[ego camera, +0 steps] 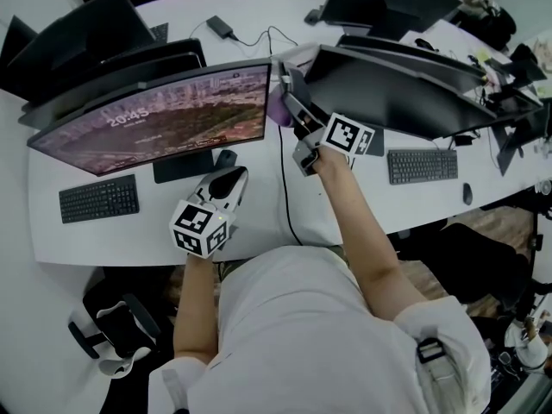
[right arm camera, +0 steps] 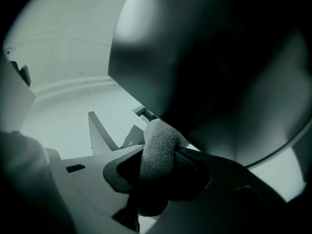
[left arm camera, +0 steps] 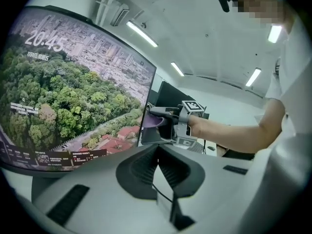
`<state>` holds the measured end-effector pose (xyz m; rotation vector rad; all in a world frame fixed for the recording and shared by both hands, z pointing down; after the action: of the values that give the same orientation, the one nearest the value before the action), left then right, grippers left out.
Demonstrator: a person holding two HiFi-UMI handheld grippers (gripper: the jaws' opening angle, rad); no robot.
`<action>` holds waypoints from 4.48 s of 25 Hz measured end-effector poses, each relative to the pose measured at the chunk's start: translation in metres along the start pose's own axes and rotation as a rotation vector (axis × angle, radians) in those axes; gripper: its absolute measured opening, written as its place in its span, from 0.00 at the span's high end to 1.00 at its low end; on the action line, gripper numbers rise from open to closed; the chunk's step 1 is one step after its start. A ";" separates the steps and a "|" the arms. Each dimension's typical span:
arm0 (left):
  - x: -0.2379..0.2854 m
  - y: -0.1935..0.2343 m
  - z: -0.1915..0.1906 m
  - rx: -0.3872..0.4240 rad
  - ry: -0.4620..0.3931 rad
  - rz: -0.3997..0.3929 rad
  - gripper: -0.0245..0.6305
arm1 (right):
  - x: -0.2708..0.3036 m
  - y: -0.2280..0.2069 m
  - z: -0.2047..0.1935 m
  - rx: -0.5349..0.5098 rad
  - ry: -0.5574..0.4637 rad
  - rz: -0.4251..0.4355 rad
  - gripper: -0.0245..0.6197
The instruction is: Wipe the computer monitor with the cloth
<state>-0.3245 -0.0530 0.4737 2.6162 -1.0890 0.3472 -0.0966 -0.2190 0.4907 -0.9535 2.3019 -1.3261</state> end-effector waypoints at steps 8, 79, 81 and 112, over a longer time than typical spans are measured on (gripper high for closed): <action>0.002 -0.005 0.009 0.018 -0.020 -0.014 0.96 | -0.004 0.039 0.021 -0.035 -0.060 0.066 0.76; 0.122 -0.181 0.043 0.137 -0.114 -0.338 0.96 | -0.386 0.066 0.012 -0.580 -0.209 -0.252 0.76; 0.124 -0.183 0.040 0.144 -0.105 -0.345 0.96 | -0.390 0.063 0.004 -0.584 -0.205 -0.275 0.76; 0.118 -0.204 0.029 0.213 -0.037 -0.330 0.96 | -0.418 0.044 -0.046 -0.602 -0.137 -0.385 0.77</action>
<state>-0.0939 -0.0023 0.4503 2.9372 -0.6416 0.3581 0.1643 0.1118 0.4548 -1.6818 2.5355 -0.6349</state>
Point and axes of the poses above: the fingertips, and each gripper's own axes: x forward along the fingers, y to its left, z out of its top, the point moved 9 cm from there along -x, backward along the fingers, and after that the axes turned 7 degrees about x, right-handed, at the moved point
